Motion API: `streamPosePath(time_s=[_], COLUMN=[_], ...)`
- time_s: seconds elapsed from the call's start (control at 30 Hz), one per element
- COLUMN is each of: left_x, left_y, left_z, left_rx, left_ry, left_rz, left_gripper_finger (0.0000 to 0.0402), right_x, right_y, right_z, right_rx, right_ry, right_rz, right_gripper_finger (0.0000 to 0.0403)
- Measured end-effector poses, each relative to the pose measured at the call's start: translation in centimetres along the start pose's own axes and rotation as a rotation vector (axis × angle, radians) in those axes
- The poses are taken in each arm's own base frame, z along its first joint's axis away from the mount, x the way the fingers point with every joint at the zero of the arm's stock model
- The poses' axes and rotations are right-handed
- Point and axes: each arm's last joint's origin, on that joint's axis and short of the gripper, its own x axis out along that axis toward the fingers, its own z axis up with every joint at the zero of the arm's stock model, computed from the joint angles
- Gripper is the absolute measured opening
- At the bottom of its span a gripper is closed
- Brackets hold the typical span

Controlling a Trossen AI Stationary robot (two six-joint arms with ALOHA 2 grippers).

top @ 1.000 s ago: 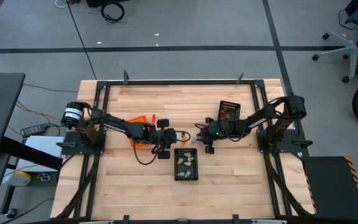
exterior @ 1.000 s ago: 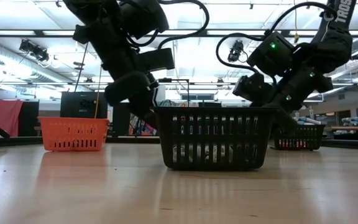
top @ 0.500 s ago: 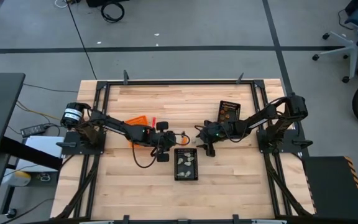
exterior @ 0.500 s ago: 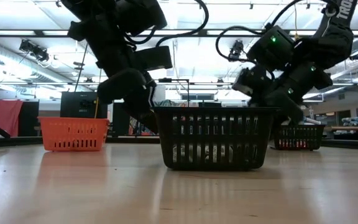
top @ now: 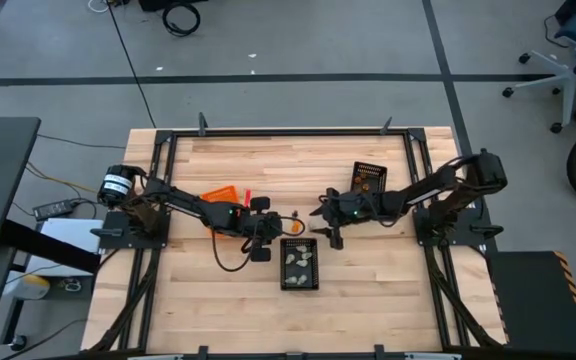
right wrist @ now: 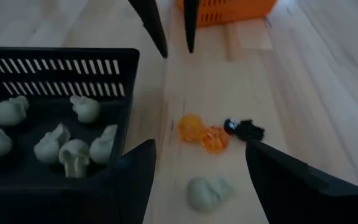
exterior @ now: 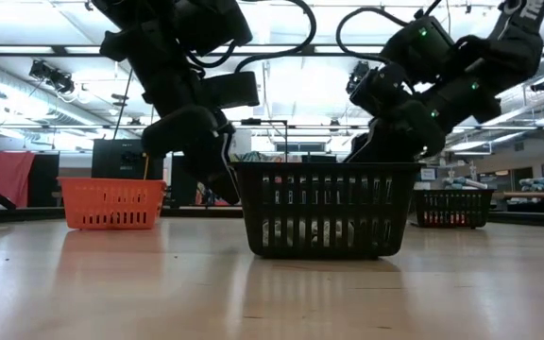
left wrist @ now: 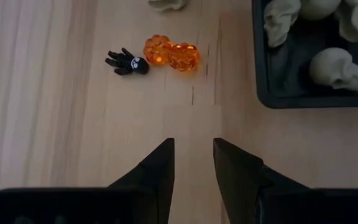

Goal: Sort Halloween decoration
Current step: Put the white skull toy into the bottom black bin

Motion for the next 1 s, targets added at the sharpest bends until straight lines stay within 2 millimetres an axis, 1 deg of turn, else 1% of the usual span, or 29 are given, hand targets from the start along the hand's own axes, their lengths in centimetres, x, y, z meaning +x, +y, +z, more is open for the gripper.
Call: streamPosePath(time_s=[0.17, 0.27, 0.47, 0.73, 0.87, 1.0], left_x=[0.0, 0.0, -0.1, -0.1, -0.1, -0.1], left_y=[0.0, -0.2, -0.3, -0.2, -0.2, -0.2], left_z=[0.0, -0.1, -0.1, -0.1, -0.1, -0.1], left_rx=[-0.024, -0.021, -0.013, -0.012, -0.012, -0.012], left_ry=[0.0, 0.005, 0.009, 0.013, 0.013, 0.012], left_rz=[0.0, -0.003, -0.004, -0.004, -0.004, -0.004], left_gripper_finger=[0.0116, 0.0116, 0.0116, 0.0116, 0.0116, 0.0116], right_x=[1.5, 2.0, 1.9, 1.5, 1.8, 2.9], right_y=[0.5, 0.5, 0.3, 0.0, -0.3, -0.3], right_z=[-0.9, -1.3, -1.3, -0.8, -1.5, -2.8], right_rx=[-0.026, -0.031, -0.035, -0.031, -0.022, -0.012], right_ry=[-0.025, -0.019, -0.019, -0.027, 0.014, 0.046], right_rz=[0.031, 0.031, 0.025, -0.024, -0.031, -0.007], right_gripper_finger=[0.0252, 0.0253, 0.0262, 0.027, 0.027, 0.027])
